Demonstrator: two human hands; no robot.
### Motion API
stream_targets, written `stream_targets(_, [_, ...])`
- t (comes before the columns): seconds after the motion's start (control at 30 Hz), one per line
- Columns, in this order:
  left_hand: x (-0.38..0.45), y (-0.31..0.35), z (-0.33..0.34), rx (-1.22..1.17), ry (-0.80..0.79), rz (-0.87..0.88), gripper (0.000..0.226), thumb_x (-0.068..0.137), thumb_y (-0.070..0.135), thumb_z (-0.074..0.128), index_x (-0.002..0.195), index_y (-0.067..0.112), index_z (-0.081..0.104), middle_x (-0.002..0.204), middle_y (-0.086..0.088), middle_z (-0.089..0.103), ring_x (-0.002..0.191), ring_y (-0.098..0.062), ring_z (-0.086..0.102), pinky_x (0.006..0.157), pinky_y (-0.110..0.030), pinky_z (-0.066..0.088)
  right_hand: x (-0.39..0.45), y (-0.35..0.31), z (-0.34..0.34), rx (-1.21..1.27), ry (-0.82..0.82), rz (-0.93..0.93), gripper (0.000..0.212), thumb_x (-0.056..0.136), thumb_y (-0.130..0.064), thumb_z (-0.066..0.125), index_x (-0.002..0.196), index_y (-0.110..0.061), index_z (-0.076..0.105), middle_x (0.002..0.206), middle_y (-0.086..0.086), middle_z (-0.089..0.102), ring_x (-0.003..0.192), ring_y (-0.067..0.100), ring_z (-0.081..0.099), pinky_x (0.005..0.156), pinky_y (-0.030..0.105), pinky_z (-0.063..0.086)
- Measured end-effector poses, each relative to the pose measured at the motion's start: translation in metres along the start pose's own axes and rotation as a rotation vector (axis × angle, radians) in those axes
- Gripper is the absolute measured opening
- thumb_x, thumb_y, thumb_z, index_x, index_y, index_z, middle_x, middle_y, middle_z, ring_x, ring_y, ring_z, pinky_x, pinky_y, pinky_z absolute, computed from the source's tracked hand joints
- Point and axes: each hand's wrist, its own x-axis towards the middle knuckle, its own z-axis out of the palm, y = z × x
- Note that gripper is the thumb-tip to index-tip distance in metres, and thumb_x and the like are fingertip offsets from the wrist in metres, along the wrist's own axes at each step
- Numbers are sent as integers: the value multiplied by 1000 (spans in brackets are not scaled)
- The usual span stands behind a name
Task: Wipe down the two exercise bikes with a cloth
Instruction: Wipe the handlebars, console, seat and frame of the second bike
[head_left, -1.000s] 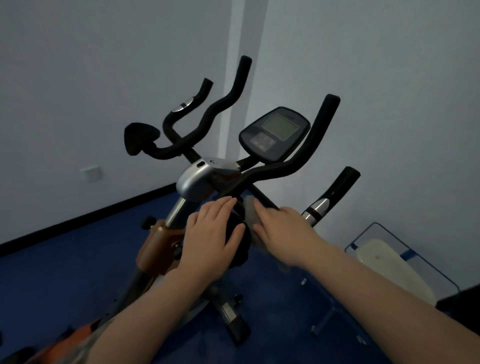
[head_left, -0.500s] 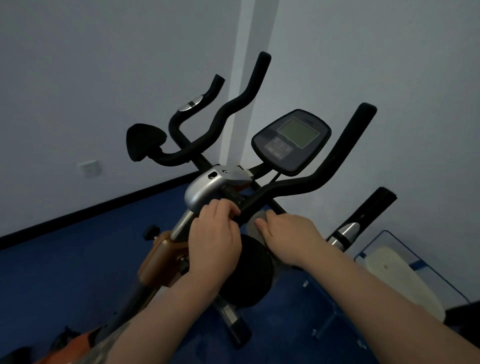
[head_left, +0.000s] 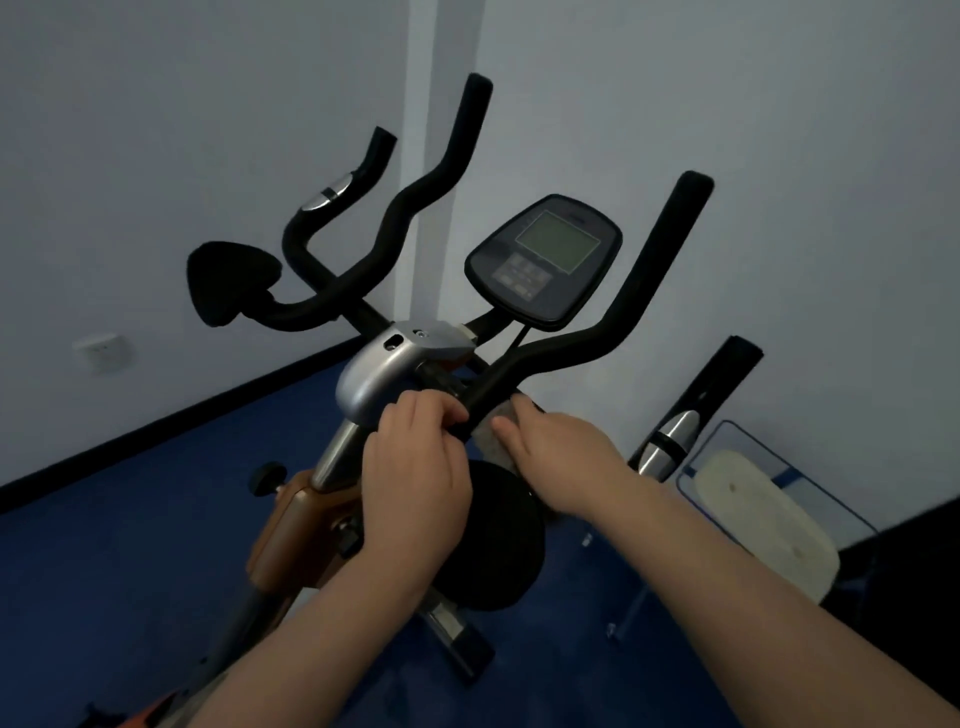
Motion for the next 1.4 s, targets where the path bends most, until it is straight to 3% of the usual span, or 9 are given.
stream_targets(0.1, [-1, 1, -1, 6, -5, 10, 27, 84, -3, 52, 91, 23, 54, 89, 5, 53, 81, -15, 49, 71, -47, 47, -26, 18, 0, -118, 68, -73, 42, 104, -47, 20, 131, -21, 39, 92, 3, 67, 81, 25, 61, 71, 36, 39])
stream_targets(0.23, [-1, 1, -1, 4, 8, 3, 27, 84, -1, 51, 90, 25, 53, 88, 7, 52, 80, -13, 49, 71, -45, 47, -38, 32, -10, -196, 42, -104, 35, 106, -39, 19, 109, -20, 49, 88, -1, 63, 79, 23, 60, 98, 40, 36])
stream_targets(0.37, [-3, 0, 0, 2, 30, 4, 29, 84, 0, 51, 90, 28, 51, 88, 9, 51, 79, -13, 49, 70, -45, 48, -16, 4, 5, -142, 120, -44, 41, 105, -41, 19, 114, -16, 51, 98, 5, 64, 88, 26, 60, 85, 39, 42])
stream_targets(0.53, [-4, 6, -3, 39, 32, 5, 28, 85, 0, 54, 91, 28, 53, 91, 11, 52, 82, -12, 50, 75, -35, 42, -45, 34, -2, -343, 125, -214, 61, 95, -58, 13, 127, -23, 51, 94, -7, 66, 92, 15, 61, 107, 30, 25])
stream_targets(0.63, [-10, 16, -4, 26, 6, 17, 27, 86, 2, 58, 92, 27, 56, 94, 12, 55, 85, -9, 52, 78, -33, 41, -61, 69, -19, -497, 243, -399, 46, 96, -50, 33, 100, -20, 68, 83, -6, 67, 85, 16, 64, 109, 38, 34])
stream_targets(0.83, [-18, 45, 17, 179, -85, 59, 19, 87, 14, 59, 97, 31, 60, 96, 19, 57, 94, -2, 51, 91, -18, 20, -64, 81, -18, -335, 509, -120, 40, 93, -39, 40, 80, -16, 69, 85, -1, 64, 96, 23, 61, 115, 46, 20])
stream_targets(1.0, [-19, 53, 37, 272, -171, -6, 24, 93, 16, 47, 105, 33, 58, 106, 19, 56, 108, -3, 50, 102, -20, 12, -65, 90, -7, -409, 542, -381, 37, 98, -34, 41, 81, -19, 70, 80, -3, 65, 87, 21, 63, 115, 47, 26])
stream_targets(1.17, [-19, 50, 40, 303, -141, -44, 24, 93, 14, 48, 101, 34, 58, 102, 21, 56, 106, -3, 50, 102, -20, 14, -64, 91, -6, -193, 652, -167, 31, 94, -28, 45, 81, -14, 69, 82, 2, 62, 89, 25, 60, 114, 52, 25])
stream_targets(1.4, [-32, 44, 30, 189, 29, -121, 29, 92, 11, 51, 94, 38, 59, 97, 24, 59, 100, 10, 41, 98, -2, 9, -64, 99, -9, -315, 580, -330, 29, 95, -32, 48, 80, -18, 69, 77, -2, 64, 80, 21, 62, 113, 48, 31])
